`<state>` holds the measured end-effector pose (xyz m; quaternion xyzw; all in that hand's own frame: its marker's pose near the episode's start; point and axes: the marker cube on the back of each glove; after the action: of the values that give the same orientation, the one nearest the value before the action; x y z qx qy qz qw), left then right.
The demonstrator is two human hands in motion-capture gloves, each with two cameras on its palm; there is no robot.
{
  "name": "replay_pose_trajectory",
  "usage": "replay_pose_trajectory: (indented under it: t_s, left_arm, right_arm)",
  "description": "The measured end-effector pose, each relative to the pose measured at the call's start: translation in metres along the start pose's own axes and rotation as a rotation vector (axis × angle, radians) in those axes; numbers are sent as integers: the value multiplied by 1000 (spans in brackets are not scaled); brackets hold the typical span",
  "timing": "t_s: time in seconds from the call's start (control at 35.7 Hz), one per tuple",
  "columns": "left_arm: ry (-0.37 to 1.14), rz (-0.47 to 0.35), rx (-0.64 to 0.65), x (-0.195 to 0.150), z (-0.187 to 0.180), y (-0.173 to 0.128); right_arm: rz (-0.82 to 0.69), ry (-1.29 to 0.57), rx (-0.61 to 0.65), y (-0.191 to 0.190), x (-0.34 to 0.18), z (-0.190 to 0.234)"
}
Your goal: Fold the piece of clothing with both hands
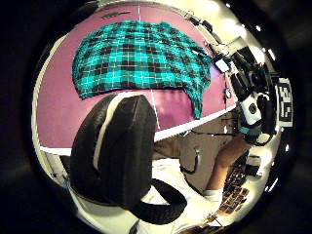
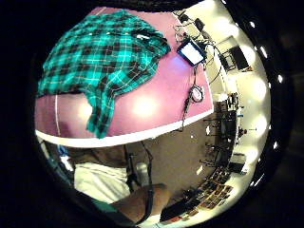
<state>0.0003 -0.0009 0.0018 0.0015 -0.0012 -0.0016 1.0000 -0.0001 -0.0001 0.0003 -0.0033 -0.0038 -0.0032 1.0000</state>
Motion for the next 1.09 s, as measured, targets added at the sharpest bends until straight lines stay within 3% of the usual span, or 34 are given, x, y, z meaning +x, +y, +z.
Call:
replay_pose_trajectory:
  t_s: [0.5,0.84,1.09]
  left_arm:
    - [77,43,-13,7,13,-9]
    - [60,0,0,-2,7,2]
    - [65,-7,-48,-6,55,-16]
  right_arm:
    - [-44,12,-58,11,2,-5]
    - [-32,32,-114,13,20,4]
    - [10,36,-180,2,43,52]
